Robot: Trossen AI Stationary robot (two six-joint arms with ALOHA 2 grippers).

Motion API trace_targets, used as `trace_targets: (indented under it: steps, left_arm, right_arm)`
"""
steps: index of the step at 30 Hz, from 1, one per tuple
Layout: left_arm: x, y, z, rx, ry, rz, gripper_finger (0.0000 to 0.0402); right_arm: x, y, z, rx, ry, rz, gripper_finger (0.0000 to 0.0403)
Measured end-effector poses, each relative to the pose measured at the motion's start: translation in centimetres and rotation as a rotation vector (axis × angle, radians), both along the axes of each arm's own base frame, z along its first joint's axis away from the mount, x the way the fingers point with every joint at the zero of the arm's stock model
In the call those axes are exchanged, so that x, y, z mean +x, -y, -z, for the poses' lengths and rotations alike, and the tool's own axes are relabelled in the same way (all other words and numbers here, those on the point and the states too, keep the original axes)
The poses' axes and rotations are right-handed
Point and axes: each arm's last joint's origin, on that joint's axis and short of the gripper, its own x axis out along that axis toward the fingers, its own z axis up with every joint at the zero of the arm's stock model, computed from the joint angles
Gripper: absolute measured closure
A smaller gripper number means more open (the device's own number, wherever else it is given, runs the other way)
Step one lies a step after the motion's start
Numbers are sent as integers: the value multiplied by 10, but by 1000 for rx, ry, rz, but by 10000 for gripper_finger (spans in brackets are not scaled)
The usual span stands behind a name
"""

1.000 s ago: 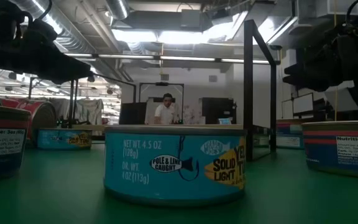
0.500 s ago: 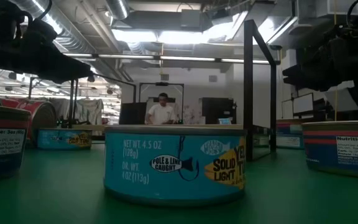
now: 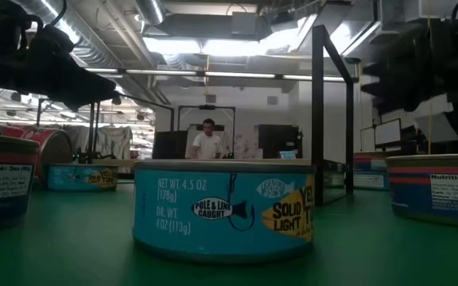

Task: Stack canned seafood by type on shelf
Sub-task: Put the yellow and blue tuna can on the shelf

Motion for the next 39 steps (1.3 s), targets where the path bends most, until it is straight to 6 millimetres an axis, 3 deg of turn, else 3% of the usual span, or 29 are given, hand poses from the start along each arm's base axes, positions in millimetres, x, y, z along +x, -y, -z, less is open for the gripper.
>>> trace_targets:
  steps: [9,16,22,27,31,39]
  left_arm:
    - [0,0,0,10,-4,1,194]
    - [0,0,0,10,-4,1,194]
    - [0,0,0,9,-3,1,194]
    - [0,0,0,9,-3,0,194]
    - [0,0,0,8,-3,0,194]
    - [0,0,0,7,-3,1,194]
  right_arm:
    - [3,2,-66,5,72,86,104]
    - [28,19,-113,85,-149,317,104]
    - [61,54,-145,221,-400,411,104]
    - [92,97,-158,346,-565,430,104]
    - [119,134,-157,450,-637,390,104]
    - [165,197,-123,581,-743,396,104]
